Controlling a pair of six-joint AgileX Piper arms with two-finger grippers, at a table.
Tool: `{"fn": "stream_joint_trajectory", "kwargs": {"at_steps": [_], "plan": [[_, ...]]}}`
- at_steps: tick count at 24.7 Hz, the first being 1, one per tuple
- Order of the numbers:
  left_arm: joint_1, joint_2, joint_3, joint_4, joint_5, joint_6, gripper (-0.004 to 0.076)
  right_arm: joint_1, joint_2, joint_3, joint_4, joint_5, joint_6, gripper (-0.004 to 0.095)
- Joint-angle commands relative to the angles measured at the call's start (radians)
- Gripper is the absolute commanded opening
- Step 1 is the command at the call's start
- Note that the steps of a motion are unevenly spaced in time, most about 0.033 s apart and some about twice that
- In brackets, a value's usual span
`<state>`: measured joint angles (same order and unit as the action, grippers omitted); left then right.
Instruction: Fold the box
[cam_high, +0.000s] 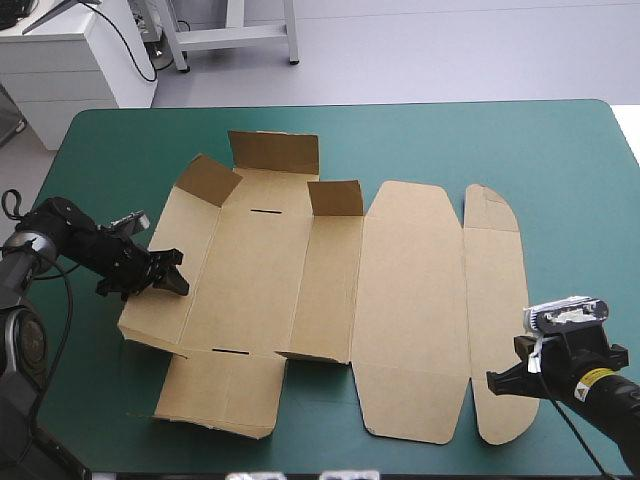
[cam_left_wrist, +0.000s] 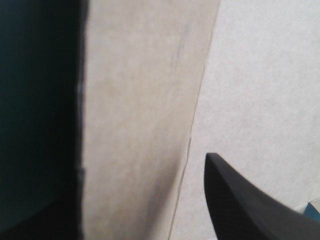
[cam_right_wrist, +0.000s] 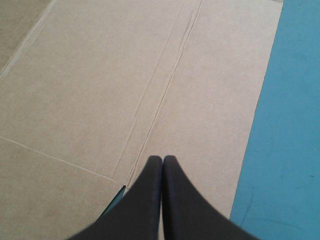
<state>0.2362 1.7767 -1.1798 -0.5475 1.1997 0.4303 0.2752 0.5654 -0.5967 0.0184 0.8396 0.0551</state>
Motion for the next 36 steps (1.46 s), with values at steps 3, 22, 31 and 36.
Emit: {"fn": "stream_joint_trajectory", "kwargs": {"at_steps": [3, 22, 31, 36], "plan": [[-0.005, -0.045, -0.019, -0.004, 0.098, -0.008, 0.0327, -0.005, 0.001, -0.026, -0.008, -0.041, -0.001, -0.0021], [-0.496, -0.119, -0.416, 0.703, 0.09, 0.093, -0.0008, -0.005, 0.001, -0.026, -0.018, -0.014, -0.004, -0.0021], [-0.84, -0.119, -0.473, 1.094, -0.231, 0.165, -0.0008, -0.005, 0.001, -0.026, -0.004, -0.002, -0.002, -0.0021], [-0.929, -0.119, -0.473, 1.139, -0.407, 0.125, -0.0008, -0.005, 0.001, -0.026, -0.004, 0.026, -0.002, -0.0021]]}}
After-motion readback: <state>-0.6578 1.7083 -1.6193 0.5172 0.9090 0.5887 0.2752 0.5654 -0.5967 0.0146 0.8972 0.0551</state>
